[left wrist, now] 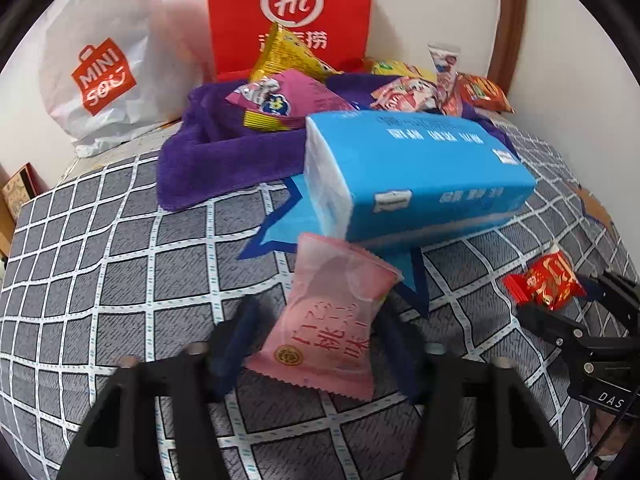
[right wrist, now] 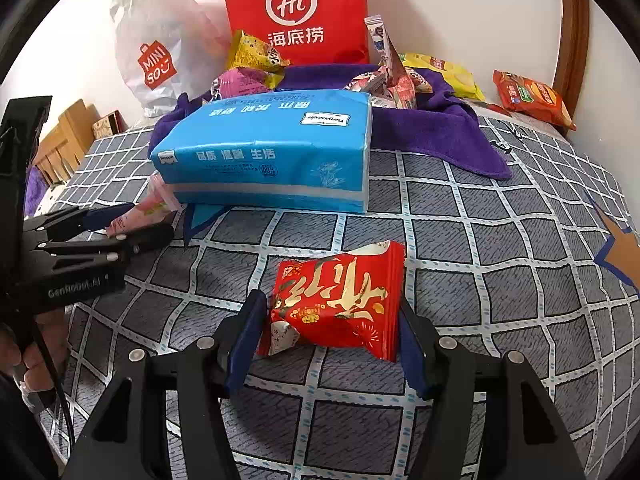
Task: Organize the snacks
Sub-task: 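Grasp the red candy packet with the right tool while the left tool grasps the pink peach candy, then carry the red packet and pink peach candy over the purple towel with both tools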
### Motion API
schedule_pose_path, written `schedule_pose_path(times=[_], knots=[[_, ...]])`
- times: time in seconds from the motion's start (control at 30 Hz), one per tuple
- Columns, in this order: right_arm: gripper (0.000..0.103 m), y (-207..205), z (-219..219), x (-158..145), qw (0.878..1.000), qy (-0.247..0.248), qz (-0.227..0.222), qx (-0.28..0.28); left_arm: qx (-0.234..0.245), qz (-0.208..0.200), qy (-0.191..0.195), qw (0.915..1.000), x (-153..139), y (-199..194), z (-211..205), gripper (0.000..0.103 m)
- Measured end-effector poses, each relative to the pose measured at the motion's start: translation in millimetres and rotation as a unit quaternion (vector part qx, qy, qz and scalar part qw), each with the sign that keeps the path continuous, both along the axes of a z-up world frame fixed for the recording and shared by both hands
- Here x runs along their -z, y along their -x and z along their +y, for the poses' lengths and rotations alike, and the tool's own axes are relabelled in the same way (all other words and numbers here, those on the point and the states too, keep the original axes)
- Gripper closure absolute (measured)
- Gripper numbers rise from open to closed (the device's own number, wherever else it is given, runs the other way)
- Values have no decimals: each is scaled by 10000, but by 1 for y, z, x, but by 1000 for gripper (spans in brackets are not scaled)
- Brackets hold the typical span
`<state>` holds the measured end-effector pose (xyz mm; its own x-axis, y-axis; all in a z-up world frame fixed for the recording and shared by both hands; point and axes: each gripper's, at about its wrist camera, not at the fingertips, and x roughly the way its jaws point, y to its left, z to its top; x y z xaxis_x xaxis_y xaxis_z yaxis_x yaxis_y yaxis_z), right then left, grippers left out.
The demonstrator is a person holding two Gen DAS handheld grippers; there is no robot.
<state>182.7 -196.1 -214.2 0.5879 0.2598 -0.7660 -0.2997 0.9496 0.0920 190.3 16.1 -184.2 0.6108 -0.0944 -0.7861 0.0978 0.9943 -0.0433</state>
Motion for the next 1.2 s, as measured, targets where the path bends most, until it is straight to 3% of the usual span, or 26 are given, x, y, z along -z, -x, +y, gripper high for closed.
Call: schedule_pose_path(times=[0.03,0.2,0.33,0.5,0.77,1.03,1.2], knots=[[44,0,-1,-1,10000,-17,-4,22,0,0,22,10000,0,0,0,61],[57,0,-8,-3,9997,-130,-15,201,160,136,78,9997,-6,6,-1,63],[57,9,-3,-8,9995,157,-161,212,236,156,256,9993,-18,19,4,63],[57,27,-1,-34,9988,-358,-307,128,342,136,527,9979,-36,35,8,63],[57,43,13,-72,9978,-118,-648,66,527,-63,596,9968,-75,47,-6,63],[57,36,4,-105,9971,-354,-652,174,446,-198,698,9964,-105,32,-17,63],[57,24,4,-120,9967,-197,-731,302,472,-229,853,9950,-124,14,-18,63]])
